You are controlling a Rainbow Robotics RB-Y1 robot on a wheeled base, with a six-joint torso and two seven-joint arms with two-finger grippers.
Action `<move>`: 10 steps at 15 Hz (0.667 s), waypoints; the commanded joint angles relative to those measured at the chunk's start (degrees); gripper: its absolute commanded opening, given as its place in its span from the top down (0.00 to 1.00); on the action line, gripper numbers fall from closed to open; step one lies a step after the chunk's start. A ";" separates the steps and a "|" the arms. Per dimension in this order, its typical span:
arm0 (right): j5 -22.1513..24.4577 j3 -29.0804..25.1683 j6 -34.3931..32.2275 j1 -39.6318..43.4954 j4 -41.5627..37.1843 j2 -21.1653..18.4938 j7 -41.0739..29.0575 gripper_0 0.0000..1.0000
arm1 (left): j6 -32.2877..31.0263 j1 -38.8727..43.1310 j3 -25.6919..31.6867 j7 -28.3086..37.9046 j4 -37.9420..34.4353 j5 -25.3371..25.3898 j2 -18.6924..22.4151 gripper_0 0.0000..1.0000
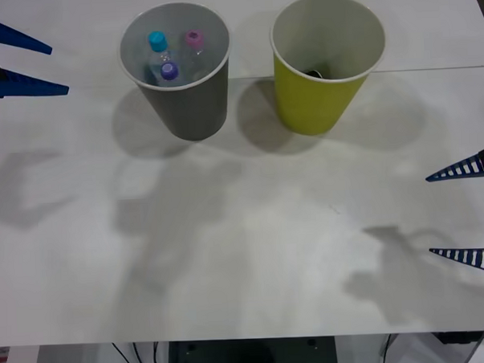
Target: Put the can into the green bin and the plastic bottle into the gray bin
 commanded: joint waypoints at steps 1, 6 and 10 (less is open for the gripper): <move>0.00 0.00 0.00 0.00 0.00 0.00 0.00 0.00 | -0.17 13.26 13.36 -1.00 -10.13 -5.41 -2.22 0.00; 0.00 0.00 0.00 0.00 0.00 0.00 0.00 0.00 | -3.33 31.63 30.15 -4.08 -26.92 -13.41 -10.31 0.00; 0.00 0.00 0.00 0.00 0.00 0.00 0.00 0.00 | -3.33 37.61 30.85 -14.18 -28.76 -13.59 -10.83 0.00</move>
